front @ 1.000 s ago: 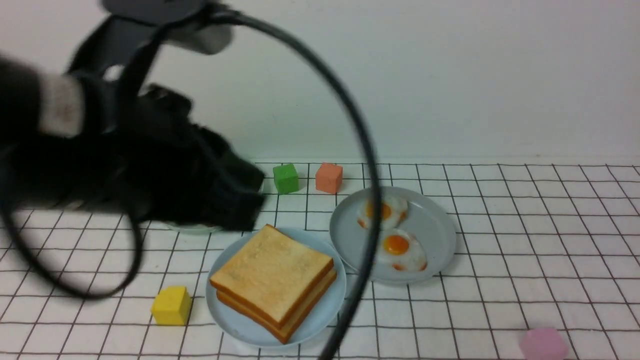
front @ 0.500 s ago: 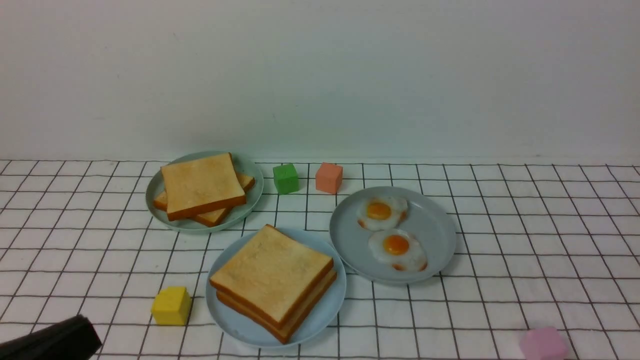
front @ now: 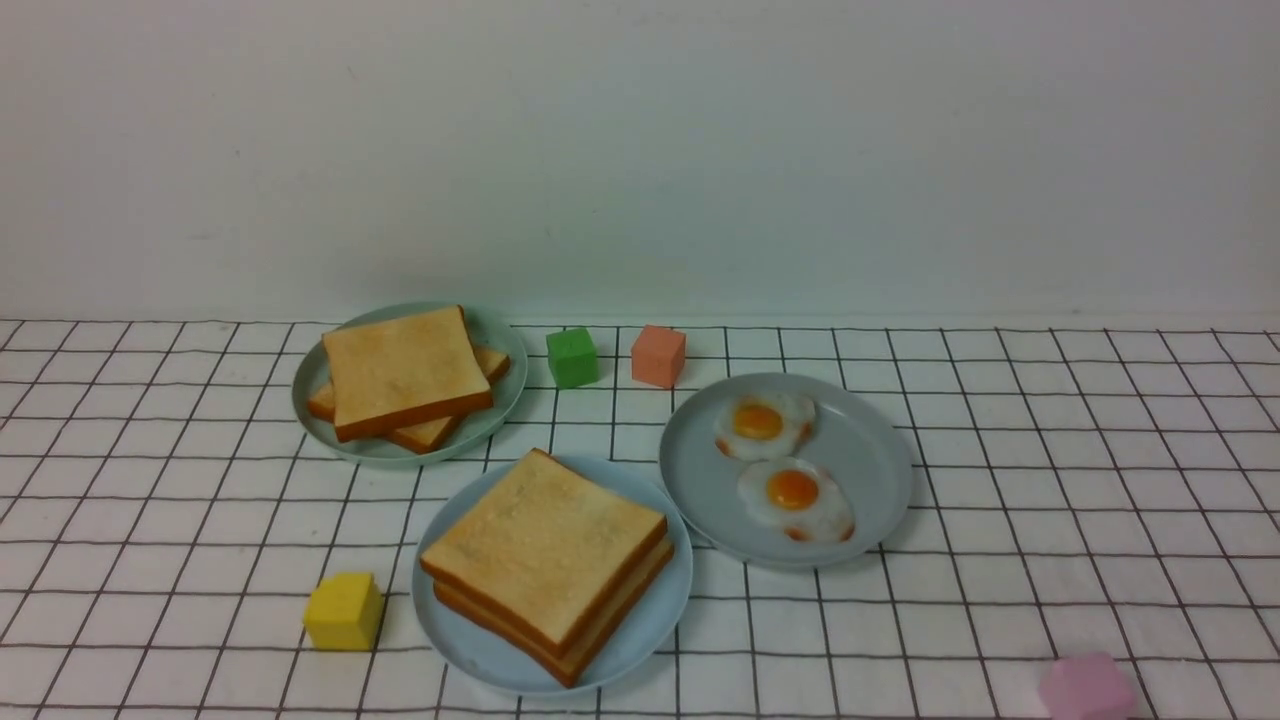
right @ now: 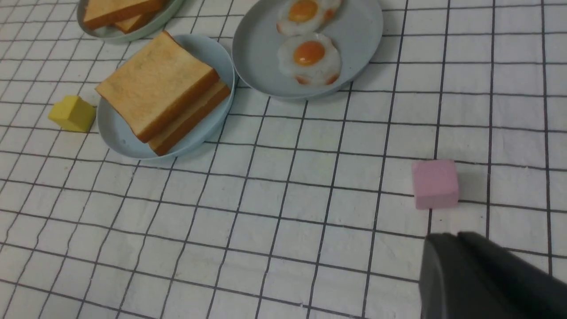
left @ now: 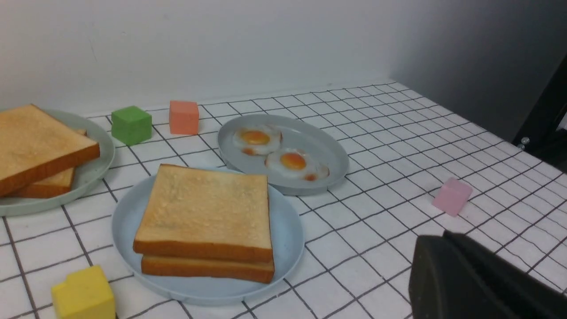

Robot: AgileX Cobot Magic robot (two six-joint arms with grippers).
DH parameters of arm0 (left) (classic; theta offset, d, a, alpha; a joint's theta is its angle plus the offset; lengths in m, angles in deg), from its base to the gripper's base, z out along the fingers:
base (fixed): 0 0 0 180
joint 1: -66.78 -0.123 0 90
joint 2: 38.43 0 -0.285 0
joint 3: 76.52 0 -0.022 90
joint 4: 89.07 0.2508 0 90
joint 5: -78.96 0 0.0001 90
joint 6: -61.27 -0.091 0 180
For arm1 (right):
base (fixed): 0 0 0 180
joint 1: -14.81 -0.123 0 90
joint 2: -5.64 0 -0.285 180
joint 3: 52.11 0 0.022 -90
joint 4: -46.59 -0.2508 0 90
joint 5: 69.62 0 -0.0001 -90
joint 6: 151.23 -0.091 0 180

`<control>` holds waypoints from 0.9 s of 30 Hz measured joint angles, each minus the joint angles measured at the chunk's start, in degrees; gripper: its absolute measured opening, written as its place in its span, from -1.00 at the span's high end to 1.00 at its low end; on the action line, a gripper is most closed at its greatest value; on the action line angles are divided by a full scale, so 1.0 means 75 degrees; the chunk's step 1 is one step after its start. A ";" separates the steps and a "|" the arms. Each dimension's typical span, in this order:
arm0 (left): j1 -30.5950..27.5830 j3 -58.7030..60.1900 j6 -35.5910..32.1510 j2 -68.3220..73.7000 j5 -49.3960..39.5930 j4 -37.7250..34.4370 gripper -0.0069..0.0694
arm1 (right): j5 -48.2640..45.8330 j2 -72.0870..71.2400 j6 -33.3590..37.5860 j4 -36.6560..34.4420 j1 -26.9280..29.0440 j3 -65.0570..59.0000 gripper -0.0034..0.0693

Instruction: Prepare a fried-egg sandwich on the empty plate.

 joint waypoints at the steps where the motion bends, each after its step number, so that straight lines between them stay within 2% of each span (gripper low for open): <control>1: 0.0000 0.0000 0.0000 0.0000 -0.0064 0.0000 0.85 | -0.0019 0.0000 0.0000 0.0000 0.0000 0.0000 0.77; 6: 0.0000 0.0000 0.0000 0.0000 -0.0151 0.0000 0.85 | -0.0114 -0.0009 0.0086 0.0103 0.0000 -0.0015 0.76; 10: 0.0000 0.0000 0.0000 0.0000 -0.0151 0.0000 0.85 | 0.0330 -0.0302 0.0978 0.0555 0.0562 -0.0303 0.75; 13: 0.0000 0.0000 0.0000 0.0000 -0.0151 0.0000 0.85 | 0.1403 -0.0782 0.1835 -0.0013 0.1521 -0.1032 0.75; 14: 0.0000 0.0000 0.0000 0.0000 -0.0151 0.0000 0.85 | 0.1485 -0.0825 0.1835 -0.0077 0.1586 -0.1100 0.75; 16: 0.0000 0.0000 0.0000 0.0000 -0.0151 0.0000 0.85 | 0.2547 -0.1459 0.2429 -0.1026 0.2372 -0.2083 0.75; 19: 0.0000 0.0000 0.0000 0.0000 -0.0151 0.0000 0.85 | 0.3352 -0.2263 0.2662 -0.1889 0.2969 -0.3120 0.75; 23: 0.0000 0.0000 0.0000 0.0000 -0.0151 0.0000 0.84 | 0.4055 -0.3088 0.2763 -0.2157 0.3329 -0.4261 0.83; 27: 0.0000 0.0000 0.0000 0.0000 -0.0151 0.0000 0.83 | 0.4461 -0.3351 0.2782 -0.2074 0.3349 -0.5508 0.94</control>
